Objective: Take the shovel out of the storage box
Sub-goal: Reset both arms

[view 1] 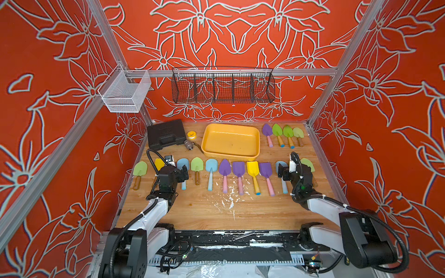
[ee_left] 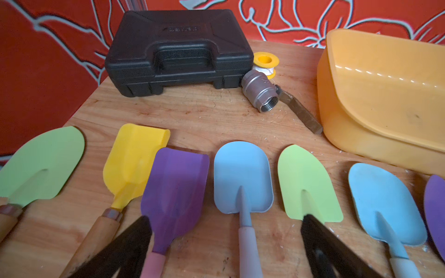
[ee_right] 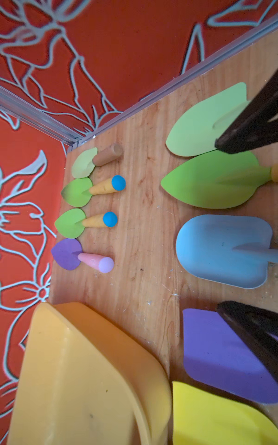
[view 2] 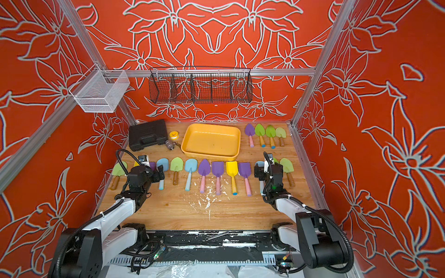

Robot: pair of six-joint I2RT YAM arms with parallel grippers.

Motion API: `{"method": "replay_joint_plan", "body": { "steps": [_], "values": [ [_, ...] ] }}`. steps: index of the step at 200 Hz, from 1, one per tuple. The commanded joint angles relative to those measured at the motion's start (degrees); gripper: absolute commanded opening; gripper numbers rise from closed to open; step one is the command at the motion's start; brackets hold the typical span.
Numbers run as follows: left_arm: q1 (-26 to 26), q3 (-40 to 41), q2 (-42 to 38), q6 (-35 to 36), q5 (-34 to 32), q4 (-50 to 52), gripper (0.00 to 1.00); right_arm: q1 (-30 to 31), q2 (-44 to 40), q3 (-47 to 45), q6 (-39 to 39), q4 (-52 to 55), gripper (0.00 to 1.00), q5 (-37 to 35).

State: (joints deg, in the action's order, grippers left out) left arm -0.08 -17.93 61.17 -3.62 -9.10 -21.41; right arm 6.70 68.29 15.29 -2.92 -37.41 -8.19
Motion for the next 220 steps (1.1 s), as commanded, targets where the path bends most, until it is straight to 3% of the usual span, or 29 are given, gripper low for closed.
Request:
{"method": "replay_joint_plan", "body": {
  "steps": [1,64,113,220],
  "values": [
    [-0.48,-0.07,2.89,2.3,1.91,-6.62,0.97,-0.47,0.87,-1.3,-1.63,-7.15,0.98,1.58],
    [-2.82,-1.61,15.14,5.02,1.15,-13.54,0.97,-2.06,10.64,-1.4,1.03,-15.24,0.98,-0.73],
    [-0.32,-4.15,15.93,3.93,5.11,-9.34,0.97,-3.18,12.52,2.94,3.32,-8.36,0.98,-2.78],
    [1.14,-5.27,16.54,2.12,5.32,-7.72,0.97,-3.84,12.55,2.82,3.27,-8.73,0.98,-1.75]
  ]
}}
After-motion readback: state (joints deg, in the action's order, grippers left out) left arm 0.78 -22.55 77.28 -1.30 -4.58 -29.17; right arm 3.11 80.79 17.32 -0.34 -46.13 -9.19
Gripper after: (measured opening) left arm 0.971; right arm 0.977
